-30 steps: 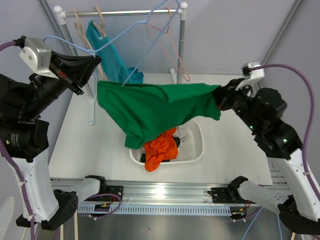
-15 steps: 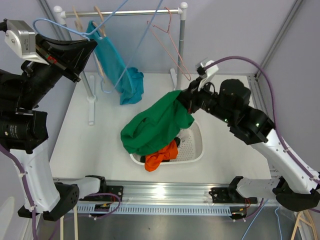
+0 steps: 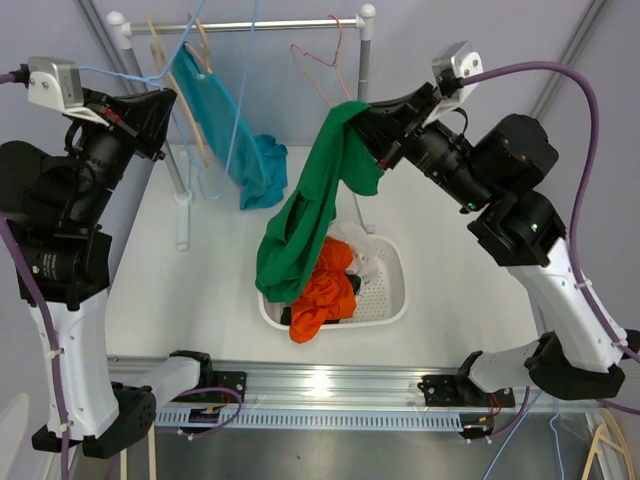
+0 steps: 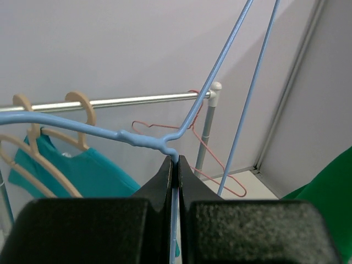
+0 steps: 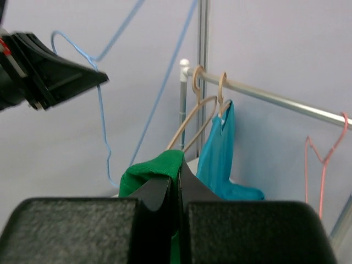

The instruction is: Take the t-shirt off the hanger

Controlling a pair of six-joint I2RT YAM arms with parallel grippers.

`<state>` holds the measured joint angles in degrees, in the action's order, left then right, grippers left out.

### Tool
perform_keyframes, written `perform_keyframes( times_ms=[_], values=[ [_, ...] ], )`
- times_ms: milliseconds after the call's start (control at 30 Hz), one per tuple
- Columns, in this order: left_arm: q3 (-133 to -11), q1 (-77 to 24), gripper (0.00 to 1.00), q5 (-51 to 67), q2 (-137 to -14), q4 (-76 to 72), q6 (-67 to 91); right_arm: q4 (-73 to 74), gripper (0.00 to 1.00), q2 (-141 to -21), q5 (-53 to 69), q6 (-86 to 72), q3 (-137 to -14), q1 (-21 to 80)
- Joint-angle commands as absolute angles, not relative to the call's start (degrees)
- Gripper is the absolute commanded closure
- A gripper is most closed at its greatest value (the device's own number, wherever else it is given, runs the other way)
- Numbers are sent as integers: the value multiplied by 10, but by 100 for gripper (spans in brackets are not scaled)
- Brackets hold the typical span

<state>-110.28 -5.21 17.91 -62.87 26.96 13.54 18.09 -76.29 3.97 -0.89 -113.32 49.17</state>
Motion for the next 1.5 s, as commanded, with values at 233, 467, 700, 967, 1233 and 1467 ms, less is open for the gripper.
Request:
perform_keyframes(
  times_ms=[233,467,700,967,1233,1467],
  values=[
    [-1063,-47,99,117,-611,246,131,-69,100,-836,94,45,-1231,495],
    [-1055,-47,99,110,-610,245,123,-123,100,-896,69,72,-1314,494],
    [-1057,-47,99,110,-614,244,119,-85,100,-956,67,85,-1462,493],
    [-1049,-47,99,110,-613,245,118,-118,100,-800,48,67,-1139,492],
    [-1053,-47,99,117,-610,243,119,-148,100,-636,1,-46,-751,504],
    [-1063,-47,99,121,-612,253,111,-95,100,-592,-45,-179,-491,519]
  ],
)
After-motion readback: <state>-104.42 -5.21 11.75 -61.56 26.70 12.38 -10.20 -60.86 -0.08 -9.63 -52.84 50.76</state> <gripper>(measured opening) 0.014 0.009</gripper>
